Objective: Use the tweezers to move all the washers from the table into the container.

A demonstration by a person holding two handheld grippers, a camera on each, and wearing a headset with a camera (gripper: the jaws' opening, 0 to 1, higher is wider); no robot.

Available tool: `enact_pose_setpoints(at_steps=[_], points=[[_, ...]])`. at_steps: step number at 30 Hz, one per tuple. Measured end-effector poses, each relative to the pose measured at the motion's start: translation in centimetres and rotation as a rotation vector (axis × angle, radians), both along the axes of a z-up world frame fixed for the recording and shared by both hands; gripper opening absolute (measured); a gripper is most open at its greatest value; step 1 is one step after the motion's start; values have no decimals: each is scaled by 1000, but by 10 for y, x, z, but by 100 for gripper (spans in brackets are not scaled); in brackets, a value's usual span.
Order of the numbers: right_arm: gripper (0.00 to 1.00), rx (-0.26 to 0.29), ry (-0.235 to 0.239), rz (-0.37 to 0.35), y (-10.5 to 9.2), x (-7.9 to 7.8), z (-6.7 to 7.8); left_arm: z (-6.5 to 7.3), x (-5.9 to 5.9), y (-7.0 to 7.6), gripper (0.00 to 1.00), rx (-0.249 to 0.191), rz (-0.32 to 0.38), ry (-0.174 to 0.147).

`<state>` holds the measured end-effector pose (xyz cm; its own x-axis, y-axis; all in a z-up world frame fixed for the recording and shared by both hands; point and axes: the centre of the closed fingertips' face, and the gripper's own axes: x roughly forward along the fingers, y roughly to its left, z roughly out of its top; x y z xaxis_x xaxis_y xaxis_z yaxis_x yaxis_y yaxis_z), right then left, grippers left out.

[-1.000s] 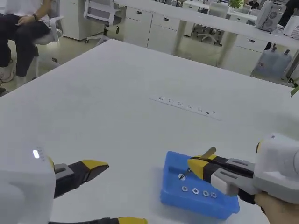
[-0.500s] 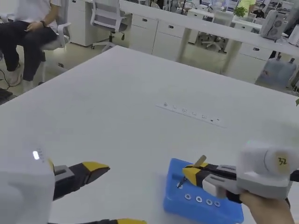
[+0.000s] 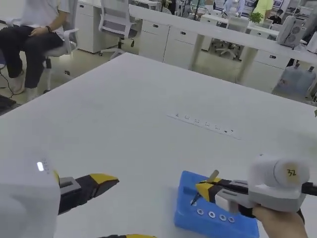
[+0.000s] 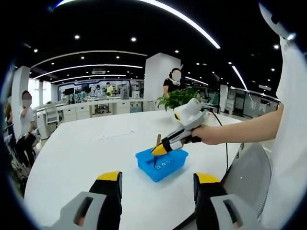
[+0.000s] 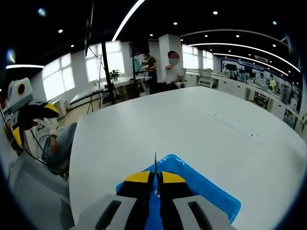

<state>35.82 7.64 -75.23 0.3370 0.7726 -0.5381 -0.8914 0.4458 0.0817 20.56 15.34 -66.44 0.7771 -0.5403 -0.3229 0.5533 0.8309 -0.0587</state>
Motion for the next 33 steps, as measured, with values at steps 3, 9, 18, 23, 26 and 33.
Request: enact_pose_setpoints(at_steps=[3, 9, 18, 23, 26, 33], points=[[2, -10, 6, 2, 1, 2, -6, 0, -1, -1, 56, 0, -7, -1], [2, -30, 22, 12, 3, 4, -17, 0, -1, -1, 55, 4, -8, -1], [3, -4, 20, -4, -2, 2, -16, 12, 2, -10, 46, -66, -34, -23], [3, 60, -27, -10, -7, -14, 7, 27, 7, -27, 27, -122, -123, -42], [3, 94, -59, 5, -12, -27, 24, 31, 9, -41, 10, -90, -216, -53], [3, 161, -111, 60, -25, -65, 62, 37, 19, -86, 0, 2, -416, -75]])
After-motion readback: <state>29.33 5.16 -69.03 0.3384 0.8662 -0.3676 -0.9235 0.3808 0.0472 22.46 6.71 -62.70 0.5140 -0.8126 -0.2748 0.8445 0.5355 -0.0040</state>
